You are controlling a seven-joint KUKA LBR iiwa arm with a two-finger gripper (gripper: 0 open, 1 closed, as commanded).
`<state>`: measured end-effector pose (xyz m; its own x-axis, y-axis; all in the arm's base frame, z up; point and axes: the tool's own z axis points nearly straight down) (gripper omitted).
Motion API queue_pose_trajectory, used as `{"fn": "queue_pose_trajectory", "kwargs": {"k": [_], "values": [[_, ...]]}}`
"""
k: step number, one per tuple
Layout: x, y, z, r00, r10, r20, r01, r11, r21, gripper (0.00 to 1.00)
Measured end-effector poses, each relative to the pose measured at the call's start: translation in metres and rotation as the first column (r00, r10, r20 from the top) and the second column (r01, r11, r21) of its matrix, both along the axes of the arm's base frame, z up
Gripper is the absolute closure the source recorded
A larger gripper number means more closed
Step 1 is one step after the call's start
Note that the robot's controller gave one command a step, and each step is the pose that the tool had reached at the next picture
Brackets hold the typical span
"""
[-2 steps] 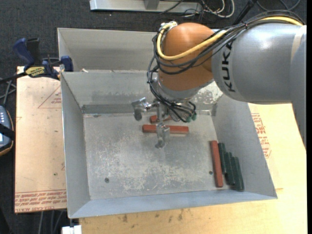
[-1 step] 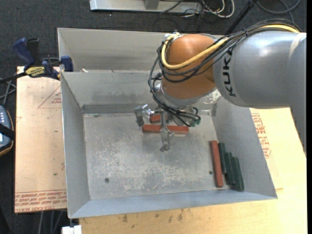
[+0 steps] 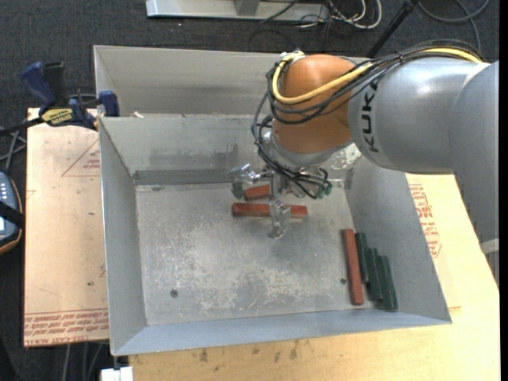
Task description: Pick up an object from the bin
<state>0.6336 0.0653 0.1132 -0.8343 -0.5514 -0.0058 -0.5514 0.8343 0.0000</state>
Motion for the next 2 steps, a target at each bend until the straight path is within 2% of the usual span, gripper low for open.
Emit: {"fn": "queue_pose_trajectory", "kwargs": {"k": [1,2], "values": [[0.024,-0.0313,-0.0389,0.999,0.041,0.001,-0.041,0.999,-0.002,1.0],[0.024,-0.0313,-0.0389,0.999,0.041,0.001,-0.041,0.999,-0.001,1.0]]}}
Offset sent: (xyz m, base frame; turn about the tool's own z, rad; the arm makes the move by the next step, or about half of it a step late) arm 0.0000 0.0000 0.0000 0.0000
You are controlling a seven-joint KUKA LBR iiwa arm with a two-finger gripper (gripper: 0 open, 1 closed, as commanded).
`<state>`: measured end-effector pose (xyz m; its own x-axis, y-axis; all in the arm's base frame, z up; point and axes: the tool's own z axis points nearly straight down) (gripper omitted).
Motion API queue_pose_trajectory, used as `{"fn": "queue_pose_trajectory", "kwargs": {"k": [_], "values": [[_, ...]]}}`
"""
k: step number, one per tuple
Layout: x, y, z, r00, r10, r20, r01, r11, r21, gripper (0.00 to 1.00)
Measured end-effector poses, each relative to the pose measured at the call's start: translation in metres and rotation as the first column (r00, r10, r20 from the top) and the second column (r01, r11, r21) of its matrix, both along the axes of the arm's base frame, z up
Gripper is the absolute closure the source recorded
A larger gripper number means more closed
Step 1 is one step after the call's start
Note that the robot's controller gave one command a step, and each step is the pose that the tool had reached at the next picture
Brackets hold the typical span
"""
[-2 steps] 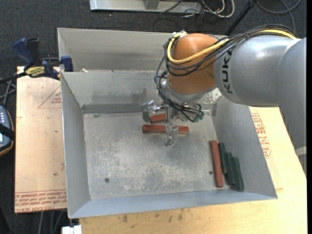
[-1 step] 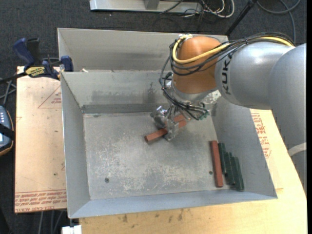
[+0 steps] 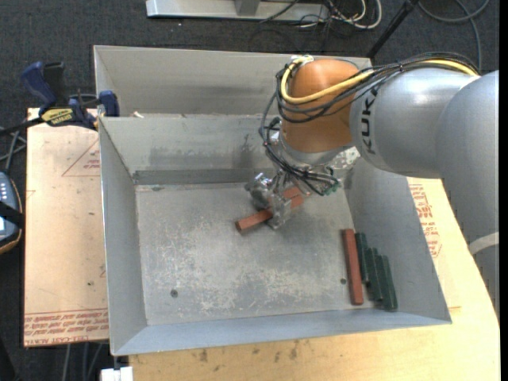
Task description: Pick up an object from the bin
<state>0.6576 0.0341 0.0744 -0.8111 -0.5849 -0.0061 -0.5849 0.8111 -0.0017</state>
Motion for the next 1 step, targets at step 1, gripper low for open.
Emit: {"fn": "queue_pose_trajectory", "kwargs": {"k": [1], "values": [[-0.0043,0.0039,0.1326,0.999,-0.033,-0.002,0.033,0.999,0.0,1.0]]}}
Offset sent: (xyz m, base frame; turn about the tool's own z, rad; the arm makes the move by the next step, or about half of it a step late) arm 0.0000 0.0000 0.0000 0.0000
